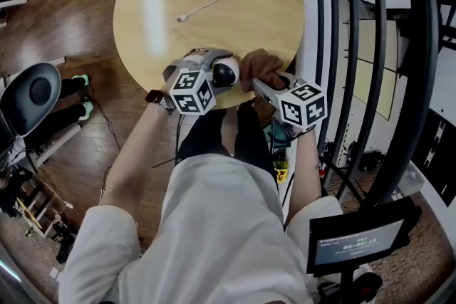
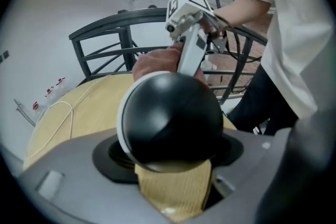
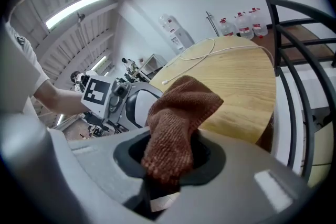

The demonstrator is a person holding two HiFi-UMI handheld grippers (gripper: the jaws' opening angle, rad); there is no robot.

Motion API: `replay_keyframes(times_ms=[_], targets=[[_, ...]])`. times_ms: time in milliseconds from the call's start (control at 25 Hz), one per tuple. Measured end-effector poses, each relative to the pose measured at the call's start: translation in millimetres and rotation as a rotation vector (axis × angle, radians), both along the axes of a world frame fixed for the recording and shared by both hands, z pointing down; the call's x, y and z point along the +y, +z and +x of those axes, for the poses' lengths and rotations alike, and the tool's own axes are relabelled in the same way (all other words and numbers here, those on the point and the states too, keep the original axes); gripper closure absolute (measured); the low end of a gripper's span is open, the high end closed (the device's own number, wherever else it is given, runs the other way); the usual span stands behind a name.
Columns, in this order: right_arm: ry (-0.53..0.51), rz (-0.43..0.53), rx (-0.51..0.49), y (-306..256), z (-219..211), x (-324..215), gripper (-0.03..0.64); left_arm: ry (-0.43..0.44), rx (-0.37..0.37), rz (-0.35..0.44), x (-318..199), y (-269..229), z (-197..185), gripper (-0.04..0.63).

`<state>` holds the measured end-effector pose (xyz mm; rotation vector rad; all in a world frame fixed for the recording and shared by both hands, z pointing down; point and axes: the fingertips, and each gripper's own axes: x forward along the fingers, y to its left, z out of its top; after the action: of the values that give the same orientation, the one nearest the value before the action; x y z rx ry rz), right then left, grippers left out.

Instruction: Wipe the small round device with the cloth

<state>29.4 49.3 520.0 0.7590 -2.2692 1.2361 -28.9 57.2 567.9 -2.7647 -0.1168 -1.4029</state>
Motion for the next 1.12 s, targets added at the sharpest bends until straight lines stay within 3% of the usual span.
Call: replay_keyframes(times_ms=[120, 240, 360, 480, 600, 760, 920, 1120], targets=[[-0.019, 0.033, 0.027, -8.4, 10.0, 2.8, 0.512, -0.023, 0.003, 0.007, -1.1, 0.4, 2.7, 0.213], [-0.033, 0.066, 0.011, -18.9, 10.9, 1.1, 0.512, -0.114, -0.013, 0.021, -2.6, 1.7, 2.2, 0.215], [-0.067, 0.115, -0.079, -41.7, -0.3, -3.4, 0.512, -0.279, -0.030, 0.018, -4.5, 2.1, -0.5, 0.215], [-0.138, 0.156, -0.181, -68.9, -19.5, -3.5, 0.512, -0.494, 0.005, -0.042, -9.6, 0.2, -2.5, 0.215], [-0.209, 0.185, -0.183, -79.8, -35.3, -3.2, 0.512, -0.658, 0.017, -0.072, -20.0, -1.4, -4.1, 0.215], [-0.180, 0.194, -0.146, -75.1, -44.6, -15.6, 0.512, -0.687, -0.002, -0.024, -22.5, 0.5, -3.1, 0.215], [-0.190, 0.173, -0.064, -56.3, -54.6, -20.6, 0.512, -0.675, 0.004, -0.018, -22.2, -0.9, -2.9, 0.215], [-0.135, 0.138, -0.039, -46.6, -45.7, -18.5, 0.512, -0.662, -0.008, -0.017, -19.8, -1.8, -2.0, 0.213]])
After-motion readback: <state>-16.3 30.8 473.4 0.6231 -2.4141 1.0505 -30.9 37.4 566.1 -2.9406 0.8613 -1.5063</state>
